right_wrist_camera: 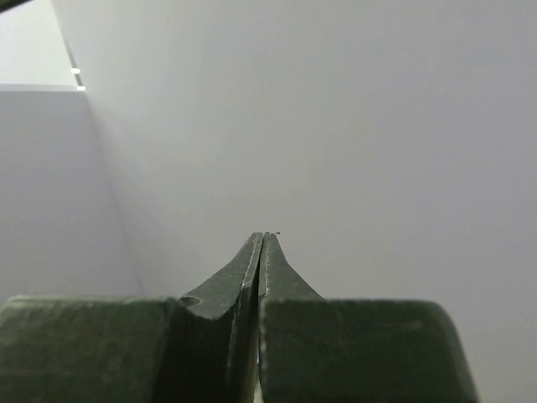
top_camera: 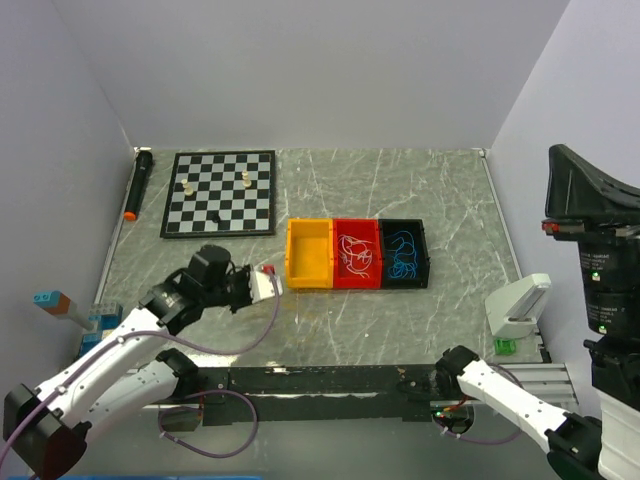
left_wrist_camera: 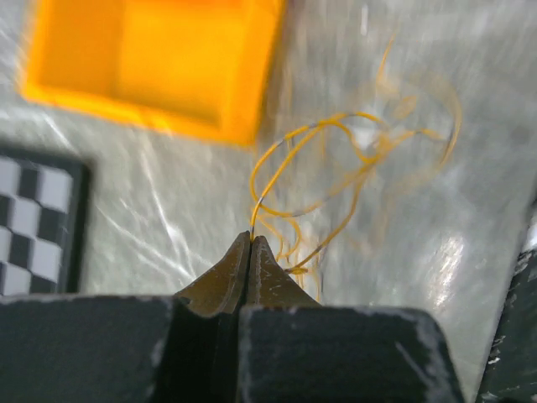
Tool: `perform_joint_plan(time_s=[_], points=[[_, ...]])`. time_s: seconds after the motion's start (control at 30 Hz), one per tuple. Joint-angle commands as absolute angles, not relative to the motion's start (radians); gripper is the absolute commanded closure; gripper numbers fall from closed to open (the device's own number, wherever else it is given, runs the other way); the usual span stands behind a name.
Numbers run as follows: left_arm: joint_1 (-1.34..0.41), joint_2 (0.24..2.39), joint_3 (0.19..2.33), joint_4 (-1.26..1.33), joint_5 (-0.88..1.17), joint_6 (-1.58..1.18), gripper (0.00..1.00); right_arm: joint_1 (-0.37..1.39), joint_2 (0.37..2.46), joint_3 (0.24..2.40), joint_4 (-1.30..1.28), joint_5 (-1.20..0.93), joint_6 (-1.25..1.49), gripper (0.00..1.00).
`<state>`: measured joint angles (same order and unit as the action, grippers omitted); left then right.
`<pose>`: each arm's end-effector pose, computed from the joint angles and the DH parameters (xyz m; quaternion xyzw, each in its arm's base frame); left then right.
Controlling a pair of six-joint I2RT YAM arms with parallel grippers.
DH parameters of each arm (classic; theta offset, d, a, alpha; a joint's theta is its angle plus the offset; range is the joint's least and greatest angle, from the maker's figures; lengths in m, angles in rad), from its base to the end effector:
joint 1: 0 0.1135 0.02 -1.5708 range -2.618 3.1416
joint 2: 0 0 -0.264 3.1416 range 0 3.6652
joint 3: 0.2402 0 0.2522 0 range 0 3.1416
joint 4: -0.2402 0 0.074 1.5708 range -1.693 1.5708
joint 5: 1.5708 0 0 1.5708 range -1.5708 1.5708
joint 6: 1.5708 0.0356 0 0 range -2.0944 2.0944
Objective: Untangle the cables
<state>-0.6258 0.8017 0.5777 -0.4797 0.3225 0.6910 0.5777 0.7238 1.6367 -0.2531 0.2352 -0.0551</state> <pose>0.1318 -0.1091 0.2376 0.6014 0.6672 -0.1321 0.4192 0.0132 -0.0013 0.5854 -0.0358 0.4480 0.1805 0.8749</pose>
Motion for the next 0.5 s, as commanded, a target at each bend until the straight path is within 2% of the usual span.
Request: perform_joint_plan(time_s=[0.0,0.07,0.23,0.27,0.3,0.37,0.43,0.47], points=[[-0.614,0.816,0.817,-0.482,0.511,0.516,0.99,0.572,0.735,1.521,-0.290,0.178,0.070,1.00],[-0.609,0.824,0.883,-0.498,0.544,0.473,0.99,0.571,0.727,1.438,-0.275,0.146,0.115,1.00],[-0.609,0.831,0.965,-0.552,0.629,0.463,0.99,0.572,0.822,1.333,-0.344,-0.176,0.162,0.99],[-0.607,0.830,0.974,-0.557,0.633,0.469,0.99,0.572,0.833,1.287,-0.330,-0.248,0.176,0.87],[-0.607,0.830,0.985,-0.561,0.637,0.475,0.99,0.572,0.839,1.249,-0.310,-0.303,0.195,0.71],[-0.606,0.830,1.002,-0.566,0.634,0.477,0.99,0.572,0.839,1.163,-0.270,-0.411,0.209,0.49],[-0.603,0.831,1.023,-0.580,0.640,0.485,0.99,0.572,0.844,1.109,-0.236,-0.555,0.215,0.33],[-0.603,0.833,1.031,-0.581,0.641,0.482,0.99,0.572,0.854,1.098,-0.229,-0.618,0.215,0.30]])
